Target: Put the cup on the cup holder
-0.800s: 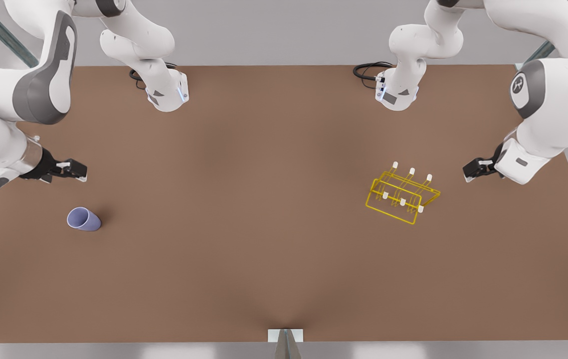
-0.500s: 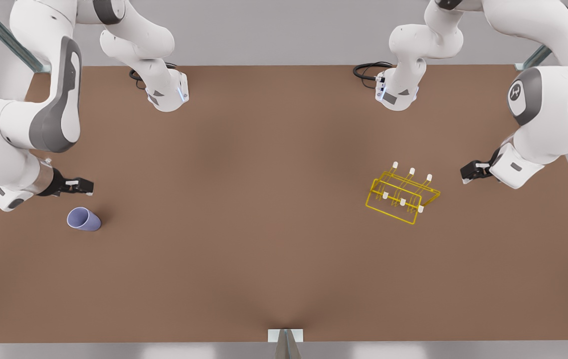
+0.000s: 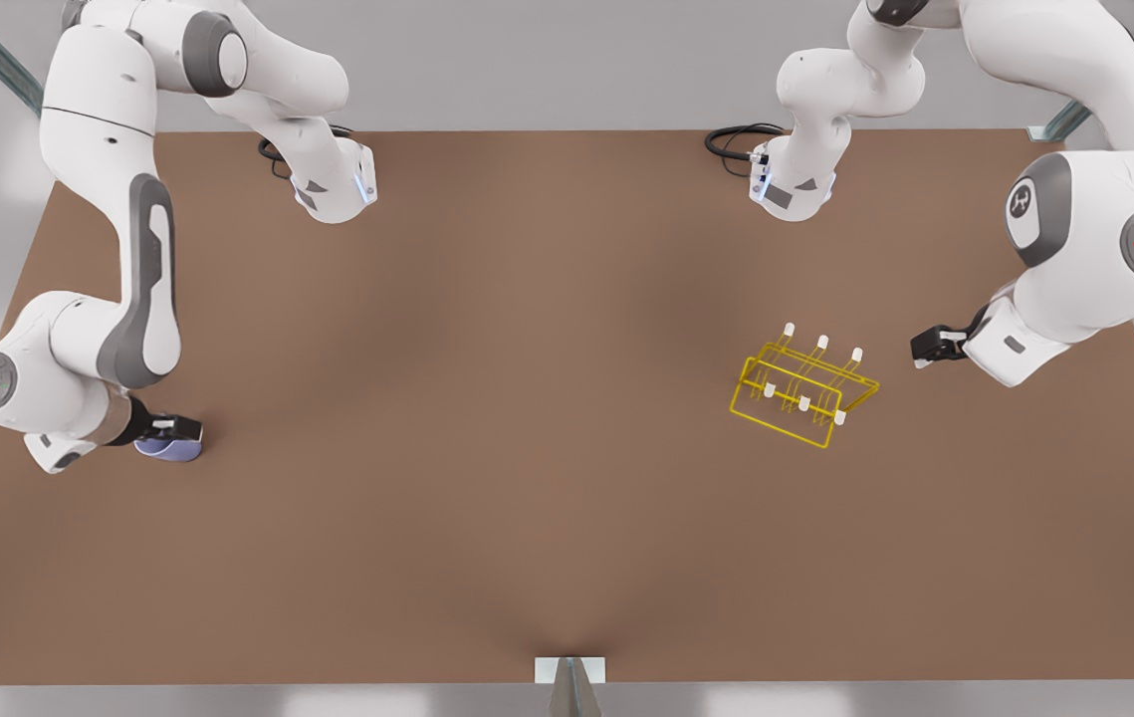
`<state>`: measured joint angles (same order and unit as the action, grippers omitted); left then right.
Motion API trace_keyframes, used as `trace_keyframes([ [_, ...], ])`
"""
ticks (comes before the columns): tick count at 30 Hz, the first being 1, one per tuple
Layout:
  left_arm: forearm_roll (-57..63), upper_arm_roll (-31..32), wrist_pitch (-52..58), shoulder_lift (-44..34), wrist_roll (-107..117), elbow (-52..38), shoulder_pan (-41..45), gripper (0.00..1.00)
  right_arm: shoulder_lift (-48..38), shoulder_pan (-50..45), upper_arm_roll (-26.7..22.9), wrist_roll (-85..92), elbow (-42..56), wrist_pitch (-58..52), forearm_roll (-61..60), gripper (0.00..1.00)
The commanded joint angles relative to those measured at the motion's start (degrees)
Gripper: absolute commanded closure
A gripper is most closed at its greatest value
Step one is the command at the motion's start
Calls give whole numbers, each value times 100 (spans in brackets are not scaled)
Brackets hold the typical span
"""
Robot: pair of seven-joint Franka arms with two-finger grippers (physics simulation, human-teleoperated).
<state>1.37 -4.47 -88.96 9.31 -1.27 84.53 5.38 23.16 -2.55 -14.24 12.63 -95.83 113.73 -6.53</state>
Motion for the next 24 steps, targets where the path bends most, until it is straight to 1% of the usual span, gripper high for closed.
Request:
trace_keyframes([
  [1, 3, -1, 36, -8, -242, 2, -1, 0, 92, 9, -18, 451, 3, 589, 90, 0],
  [2, 3, -1, 36, -8, -242, 2, -1, 0, 180, 9, -88, 451, 20, 589, 90, 0],
  [7, 3, -1, 36, 27, -242, 2, -1, 0, 285, 97, -114, 636, -190, 862, 99, 0],
  [10, 3, -1, 36, 45, -242, 11, -1, 0, 277, 106, -114, 689, -436, 1090, 99, 0],
  [12, 12, -1, 36, 53, -242, 11, -1, 0, 206, 141, -114, 768, -832, 1512, 99, 0],
  [17, 12, -1, 36, 71, -251, 11, -1, 0, 189, 326, -114, 1005, -1104, 1687, 99, 0],
  [19, 12, -1, 36, 97, -251, 11, -1, 0, 198, 352, -114, 1093, -1394, 2074, 99, 0],
  [24, 21, -1, 36, 97, -242, 11, -1, 0, 268, 343, -114, 1286, -1412, 2303, 99, 0],
])
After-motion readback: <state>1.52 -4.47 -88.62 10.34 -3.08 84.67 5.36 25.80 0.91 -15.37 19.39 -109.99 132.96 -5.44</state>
